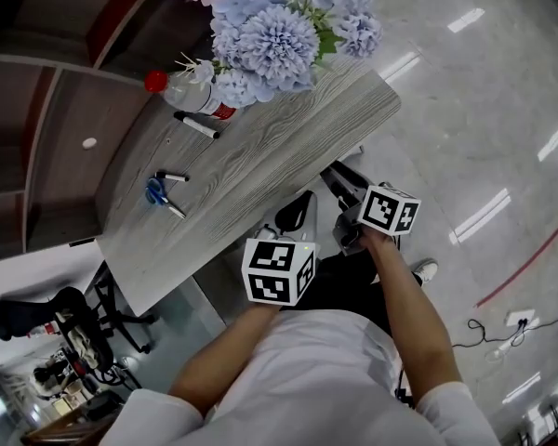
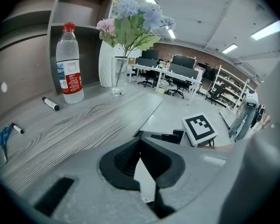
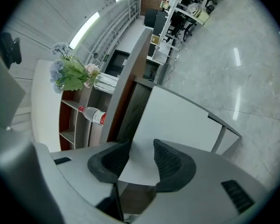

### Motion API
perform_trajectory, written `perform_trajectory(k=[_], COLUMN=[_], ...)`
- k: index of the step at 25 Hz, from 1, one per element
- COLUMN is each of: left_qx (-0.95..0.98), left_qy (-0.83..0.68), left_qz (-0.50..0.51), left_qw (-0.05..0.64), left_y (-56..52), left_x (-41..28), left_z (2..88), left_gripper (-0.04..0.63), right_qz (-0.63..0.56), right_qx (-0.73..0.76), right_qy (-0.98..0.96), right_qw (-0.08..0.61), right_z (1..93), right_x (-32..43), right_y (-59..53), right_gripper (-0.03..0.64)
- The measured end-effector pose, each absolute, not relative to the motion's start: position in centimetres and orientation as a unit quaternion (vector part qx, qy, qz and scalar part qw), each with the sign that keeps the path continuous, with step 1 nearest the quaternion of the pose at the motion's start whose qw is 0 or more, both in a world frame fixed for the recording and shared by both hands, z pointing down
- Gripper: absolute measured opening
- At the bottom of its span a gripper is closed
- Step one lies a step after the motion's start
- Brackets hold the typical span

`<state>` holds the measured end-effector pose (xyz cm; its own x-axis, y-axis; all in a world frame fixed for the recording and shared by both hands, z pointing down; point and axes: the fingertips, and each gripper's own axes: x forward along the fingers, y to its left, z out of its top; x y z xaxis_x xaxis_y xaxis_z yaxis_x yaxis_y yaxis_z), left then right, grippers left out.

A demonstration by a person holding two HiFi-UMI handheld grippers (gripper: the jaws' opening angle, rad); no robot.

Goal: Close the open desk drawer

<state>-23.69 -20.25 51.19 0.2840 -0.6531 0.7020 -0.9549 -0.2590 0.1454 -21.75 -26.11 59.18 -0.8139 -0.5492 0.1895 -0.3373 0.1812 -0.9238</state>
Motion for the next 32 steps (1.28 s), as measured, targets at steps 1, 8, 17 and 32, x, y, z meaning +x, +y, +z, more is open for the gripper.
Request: perform_trajectory(k=[1,8,17,32], left_qx=[0.747,0.739,0.729,0.712], left_qy=[-0.539,-0.552,-0.567,-0.609], left_qz=[0.263,0.255,0.241,0.164], left_qw=[0.287,0.291,0.299,0.31], left_y=[-20.3,-20.1,-19.6,-18.4], left_x=[-24.0,-25.6,-26.4,-23.6], left_z=[51.2,50.9,50.6,46.3], left_gripper=[0.003,0.003,0.003,0.003], right_qz=[-0.57,-0.566,-0.542,-0.405], right_qx=[-0.291,-0.287,-0.295,-0.308], right_qy=[0.763,0.766,0.784,0.859], right_qw=[0.094,0.101,0.067,-0.061], right_z=[59.2,59.0,58.6,50.1], right_x=[-21.9,-22.8,-22.6,-17.2], right_y=[-26.3,-27.5,-27.5,-22.4], right_gripper=[0.155,0.156,0.156,0.084])
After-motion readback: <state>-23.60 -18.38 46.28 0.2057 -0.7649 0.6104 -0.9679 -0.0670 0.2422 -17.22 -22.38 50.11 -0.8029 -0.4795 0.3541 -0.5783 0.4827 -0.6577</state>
